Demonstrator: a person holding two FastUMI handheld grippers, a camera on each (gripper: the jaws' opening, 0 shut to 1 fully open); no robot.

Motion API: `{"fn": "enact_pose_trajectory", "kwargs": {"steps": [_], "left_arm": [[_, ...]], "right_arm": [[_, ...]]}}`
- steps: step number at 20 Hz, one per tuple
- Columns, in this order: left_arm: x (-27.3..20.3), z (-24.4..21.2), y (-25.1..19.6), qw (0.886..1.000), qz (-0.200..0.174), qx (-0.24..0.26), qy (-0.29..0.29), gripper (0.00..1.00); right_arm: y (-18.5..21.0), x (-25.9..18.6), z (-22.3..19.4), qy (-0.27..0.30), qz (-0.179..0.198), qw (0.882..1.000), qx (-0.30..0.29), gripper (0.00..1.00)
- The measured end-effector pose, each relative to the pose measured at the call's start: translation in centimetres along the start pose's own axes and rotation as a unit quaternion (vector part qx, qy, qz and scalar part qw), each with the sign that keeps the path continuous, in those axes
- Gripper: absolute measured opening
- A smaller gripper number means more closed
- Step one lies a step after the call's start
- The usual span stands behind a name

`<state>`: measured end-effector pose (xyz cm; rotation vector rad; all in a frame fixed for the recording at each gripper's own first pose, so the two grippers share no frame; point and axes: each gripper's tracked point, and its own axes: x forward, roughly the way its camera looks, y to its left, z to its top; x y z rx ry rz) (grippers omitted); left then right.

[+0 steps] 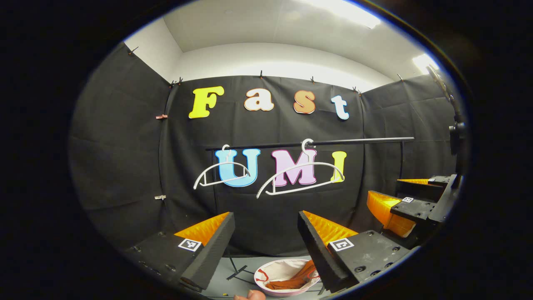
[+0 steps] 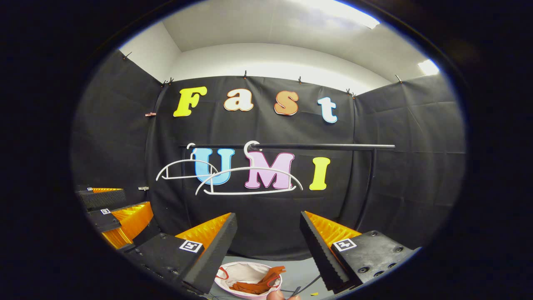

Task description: Grasp the clothes on the hanger with both hands and then place them into the laundry hamper below.

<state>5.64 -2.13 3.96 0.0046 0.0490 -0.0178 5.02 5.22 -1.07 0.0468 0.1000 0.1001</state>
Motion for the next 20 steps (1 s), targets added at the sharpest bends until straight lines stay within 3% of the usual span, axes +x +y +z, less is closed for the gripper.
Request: {"fn": "enact_pose_trajectory", "kwargs": {"steps": [20], "left_arm": [[-1.1, 1.7, -1.3, 1.0, 0.021, -0.004, -0.015, 0.96]], "right_arm": [[-1.2, -1.3, 1.8, -0.022, 0.009, 1.0, 0.01, 0.98]]}}
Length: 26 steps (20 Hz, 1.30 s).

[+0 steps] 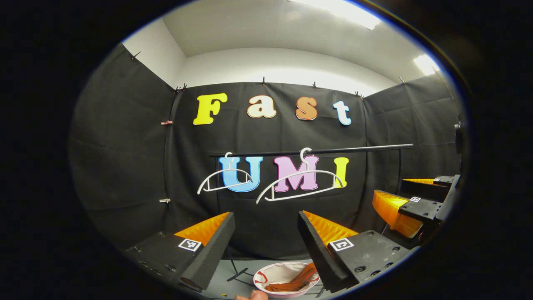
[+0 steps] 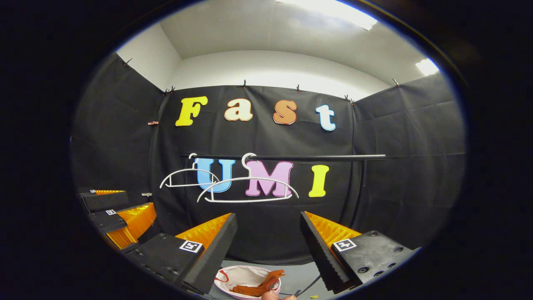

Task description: Grasp the clothes on the hanger with both hands and then place them into the laundry hamper below.

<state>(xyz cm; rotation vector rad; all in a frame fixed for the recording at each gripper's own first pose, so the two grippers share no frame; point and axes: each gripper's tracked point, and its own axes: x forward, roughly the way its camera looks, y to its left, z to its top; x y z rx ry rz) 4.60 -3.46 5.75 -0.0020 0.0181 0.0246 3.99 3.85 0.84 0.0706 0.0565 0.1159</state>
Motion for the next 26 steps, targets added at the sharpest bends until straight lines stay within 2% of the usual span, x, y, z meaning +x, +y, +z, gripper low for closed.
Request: {"fn": "enact_pose_trajectory", "kwargs": {"steps": [8, 26], "left_arm": [[-0.2, 0.0, 0.1, 1.0, -0.002, 0.0, 0.001, 0.94], [-0.7, 0.5, 0.6, 1.0, 0.002, -0.013, -0.014, 0.96]], "right_arm": [[0.2, -0.1, 0.2, -0.002, -0.001, 1.0, 0.002, 0.96], [-0.4, 0.2, 1.2, -0.019, -0.008, 1.0, -0.006, 0.98]]}}
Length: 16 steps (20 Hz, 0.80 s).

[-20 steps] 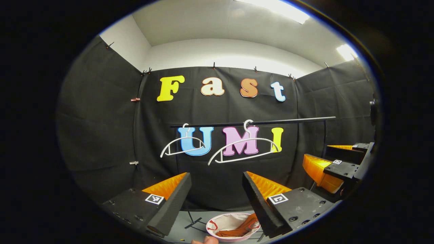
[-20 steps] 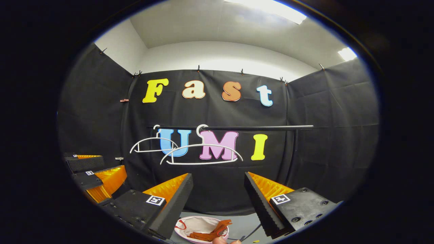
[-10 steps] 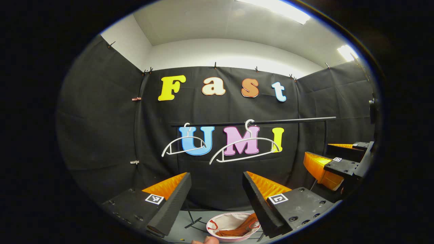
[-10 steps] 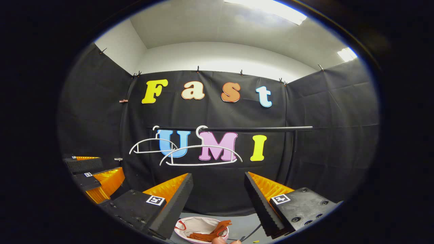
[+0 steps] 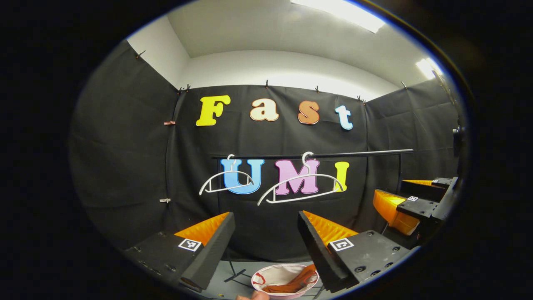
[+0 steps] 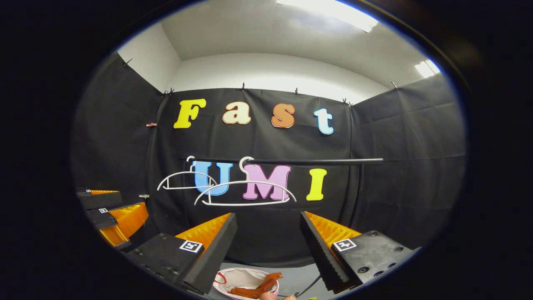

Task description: Grasp the clothes on the hanger with both hands and then place them into the laundry hamper below.

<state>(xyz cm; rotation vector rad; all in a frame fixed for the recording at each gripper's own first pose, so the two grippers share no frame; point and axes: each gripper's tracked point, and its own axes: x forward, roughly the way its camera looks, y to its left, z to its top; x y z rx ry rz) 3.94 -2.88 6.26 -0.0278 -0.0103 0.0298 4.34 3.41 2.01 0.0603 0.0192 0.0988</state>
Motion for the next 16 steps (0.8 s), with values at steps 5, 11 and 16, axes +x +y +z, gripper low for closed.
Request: {"fn": "enact_pose_trajectory", "kwargs": {"steps": [5, 11, 16], "left_arm": [[0.2, 0.1, -0.6, 1.0, 0.0, 0.002, 0.001, 0.96], [0.5, 0.2, -1.4, 1.0, -0.003, 0.0, 0.003, 0.96], [0.8, 0.7, -2.7, 1.0, -0.014, -0.011, -0.002, 0.96]], "right_arm": [[-0.5, 0.3, -0.2, -0.003, -0.002, 1.0, -0.002, 0.98], [-1.9, 0.3, -0.3, -0.004, -0.01, 1.0, 0.003, 0.96], [-2.6, 0.7, -0.2, -0.004, -0.012, 1.0, 0.009, 0.98]]}}
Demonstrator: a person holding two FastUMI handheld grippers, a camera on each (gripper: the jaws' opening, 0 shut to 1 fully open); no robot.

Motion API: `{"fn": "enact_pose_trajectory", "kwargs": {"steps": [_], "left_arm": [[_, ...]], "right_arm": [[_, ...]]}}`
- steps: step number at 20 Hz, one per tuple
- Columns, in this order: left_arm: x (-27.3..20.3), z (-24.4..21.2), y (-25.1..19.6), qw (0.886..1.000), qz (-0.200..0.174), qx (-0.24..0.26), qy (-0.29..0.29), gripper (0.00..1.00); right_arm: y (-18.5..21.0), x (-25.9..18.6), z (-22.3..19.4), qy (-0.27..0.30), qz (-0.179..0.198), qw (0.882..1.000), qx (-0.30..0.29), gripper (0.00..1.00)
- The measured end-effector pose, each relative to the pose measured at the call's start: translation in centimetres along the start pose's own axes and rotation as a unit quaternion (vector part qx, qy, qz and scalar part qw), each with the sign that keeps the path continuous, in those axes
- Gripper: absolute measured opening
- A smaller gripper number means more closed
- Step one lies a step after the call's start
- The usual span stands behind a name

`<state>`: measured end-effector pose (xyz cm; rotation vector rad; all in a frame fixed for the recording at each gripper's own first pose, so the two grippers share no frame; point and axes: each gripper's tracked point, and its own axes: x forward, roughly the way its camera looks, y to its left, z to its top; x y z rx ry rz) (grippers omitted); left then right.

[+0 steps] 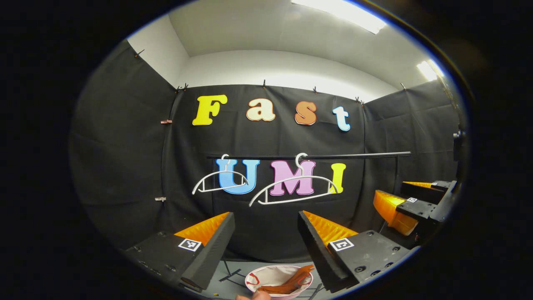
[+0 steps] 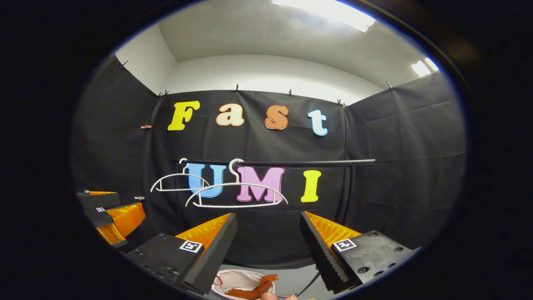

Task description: Grasp the clothes on the hanger with both hands and then place them into the laundry hamper below.

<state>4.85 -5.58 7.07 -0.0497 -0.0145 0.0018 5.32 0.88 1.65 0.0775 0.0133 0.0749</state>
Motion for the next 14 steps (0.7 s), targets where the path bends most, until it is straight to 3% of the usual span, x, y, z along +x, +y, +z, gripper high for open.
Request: {"fn": "enact_pose_trajectory", "kwargs": {"steps": [14], "left_arm": [[1.5, -0.5, -1.5, 1.0, 0.01, 0.012, 0.006, 0.96]], "right_arm": [[-0.4, 1.6, -0.8, 0.006, 0.013, 1.0, 0.0, 0.98]]}}
